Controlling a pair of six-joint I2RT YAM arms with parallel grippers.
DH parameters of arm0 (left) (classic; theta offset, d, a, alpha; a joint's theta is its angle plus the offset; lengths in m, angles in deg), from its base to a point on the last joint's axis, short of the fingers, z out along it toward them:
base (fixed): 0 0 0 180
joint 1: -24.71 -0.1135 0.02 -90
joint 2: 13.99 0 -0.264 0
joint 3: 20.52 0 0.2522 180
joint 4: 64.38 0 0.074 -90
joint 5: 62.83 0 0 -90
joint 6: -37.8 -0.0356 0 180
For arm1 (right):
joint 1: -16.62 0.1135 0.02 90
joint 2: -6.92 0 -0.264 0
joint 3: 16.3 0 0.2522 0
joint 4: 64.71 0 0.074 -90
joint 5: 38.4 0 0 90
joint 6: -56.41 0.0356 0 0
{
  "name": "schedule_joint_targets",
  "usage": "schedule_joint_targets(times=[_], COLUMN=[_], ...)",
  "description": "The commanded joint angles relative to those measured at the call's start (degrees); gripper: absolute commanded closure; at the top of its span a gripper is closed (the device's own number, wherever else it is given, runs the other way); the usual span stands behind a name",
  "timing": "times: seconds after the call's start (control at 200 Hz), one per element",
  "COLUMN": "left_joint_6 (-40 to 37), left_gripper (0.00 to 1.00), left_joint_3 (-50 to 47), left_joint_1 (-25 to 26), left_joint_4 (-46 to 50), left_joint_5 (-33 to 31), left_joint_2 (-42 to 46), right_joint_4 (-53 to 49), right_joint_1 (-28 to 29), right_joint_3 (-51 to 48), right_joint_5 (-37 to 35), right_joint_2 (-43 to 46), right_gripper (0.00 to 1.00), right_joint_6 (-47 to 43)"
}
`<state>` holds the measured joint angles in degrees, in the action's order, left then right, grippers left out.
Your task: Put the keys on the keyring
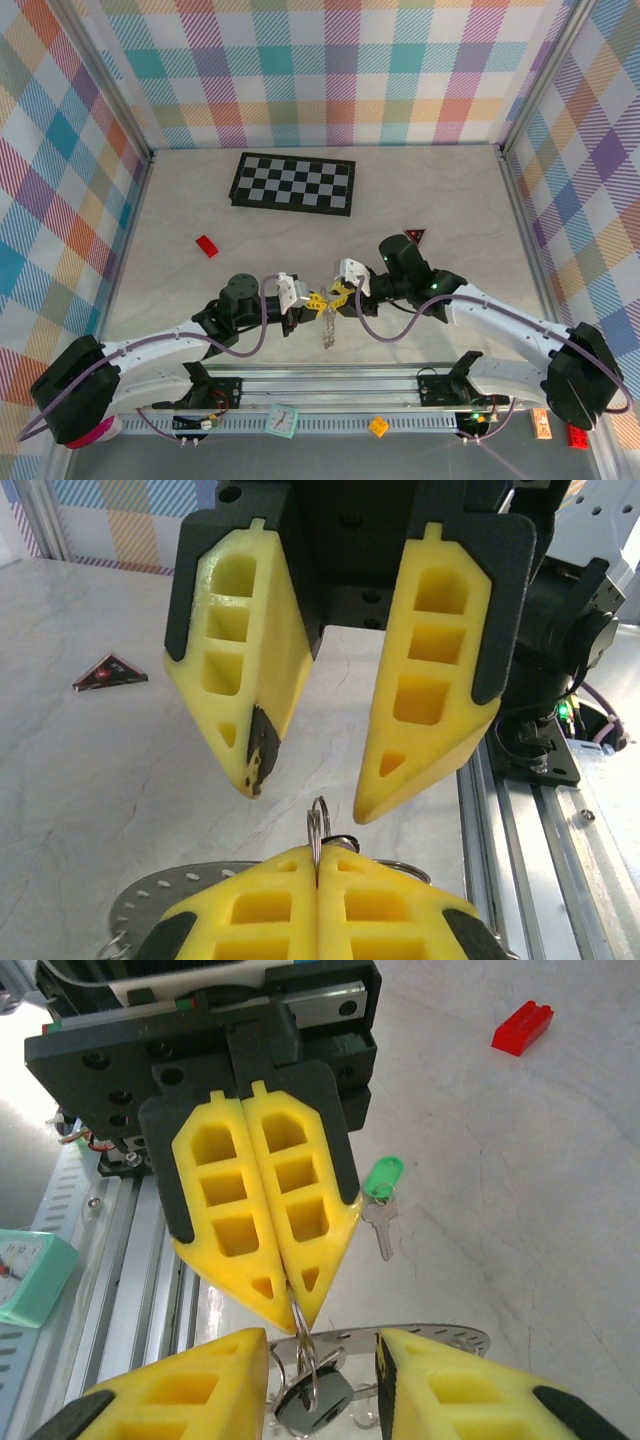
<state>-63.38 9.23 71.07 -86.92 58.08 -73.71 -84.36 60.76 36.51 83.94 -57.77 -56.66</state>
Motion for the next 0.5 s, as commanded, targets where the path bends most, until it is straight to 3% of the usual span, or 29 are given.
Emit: schedule_joint_targets(times=[0.0, 0.305, 0.45, 0.495], left_joint_6=[2.15, 3.05, 3.66, 3.78], left_gripper=[1.00, 1.00, 1.00, 1.00], left_joint_3=[-0.94, -2.18, -2.22, -2.19], left_joint_1=[0.49, 0.50, 0.54, 0.49], left_joint_4=[-8.46, -11.13, -13.14, -13.28], left_joint_5=[1.37, 0.64, 0.34, -0.24], left_joint_2=[-0.25, -0.02, -0.94, -0.95], right_joint_4=[2.65, 1.68, 1.88, 1.40], right_joint_1=[-0.06, -0.11, -0.11, -0.13], right_joint_3=[-0.40, -0.46, 0.45, 0.84], right_joint_5=[2.97, 3.87, 5.13, 5.22], right_joint_2=[-1.03, -1.85, -2.11, -2.12], right_gripper=[0.70, 0.83, 1.00, 1.00], right_joint_6=[0.93, 0.50, 0.37, -0.07])
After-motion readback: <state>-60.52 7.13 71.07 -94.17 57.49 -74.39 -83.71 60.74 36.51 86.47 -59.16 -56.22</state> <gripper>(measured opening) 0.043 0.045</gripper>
